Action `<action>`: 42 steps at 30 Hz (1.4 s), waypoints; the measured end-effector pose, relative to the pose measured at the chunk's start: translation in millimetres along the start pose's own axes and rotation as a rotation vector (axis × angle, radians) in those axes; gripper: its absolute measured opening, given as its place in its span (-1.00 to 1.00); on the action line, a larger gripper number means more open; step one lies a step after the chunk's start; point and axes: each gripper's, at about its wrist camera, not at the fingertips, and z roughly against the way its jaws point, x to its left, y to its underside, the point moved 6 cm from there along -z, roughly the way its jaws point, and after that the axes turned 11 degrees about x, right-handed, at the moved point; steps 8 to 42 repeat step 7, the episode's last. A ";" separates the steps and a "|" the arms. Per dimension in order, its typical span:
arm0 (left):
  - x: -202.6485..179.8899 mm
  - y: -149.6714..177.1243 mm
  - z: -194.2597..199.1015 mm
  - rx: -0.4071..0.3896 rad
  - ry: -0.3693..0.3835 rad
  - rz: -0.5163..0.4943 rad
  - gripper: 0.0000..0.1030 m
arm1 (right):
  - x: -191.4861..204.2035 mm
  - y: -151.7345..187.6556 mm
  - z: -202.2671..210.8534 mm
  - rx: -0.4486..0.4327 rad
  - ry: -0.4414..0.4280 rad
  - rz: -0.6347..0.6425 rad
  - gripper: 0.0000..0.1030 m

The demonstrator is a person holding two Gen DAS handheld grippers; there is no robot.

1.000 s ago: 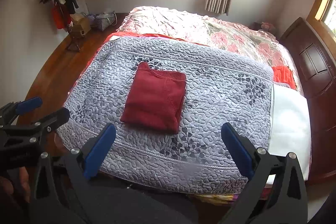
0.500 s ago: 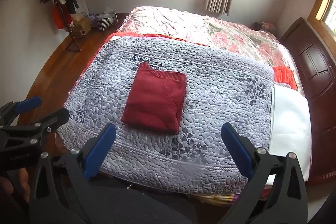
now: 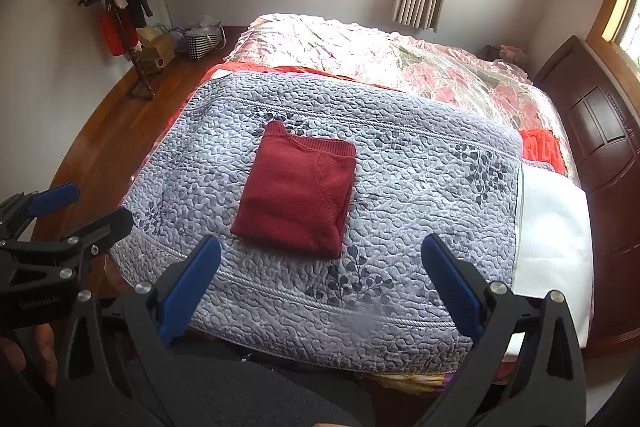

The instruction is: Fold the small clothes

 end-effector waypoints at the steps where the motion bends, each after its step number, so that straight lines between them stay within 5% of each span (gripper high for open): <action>1: 0.5 -0.2 0.2 -0.001 -0.001 -0.001 0.92 | -0.3 -0.4 -0.2 0.001 -0.001 -0.001 0.94; 42: 1.3 -3.8 1.1 -0.003 -0.003 -0.008 0.92 | -3.4 -2.1 -0.3 0.006 0.001 -0.008 0.94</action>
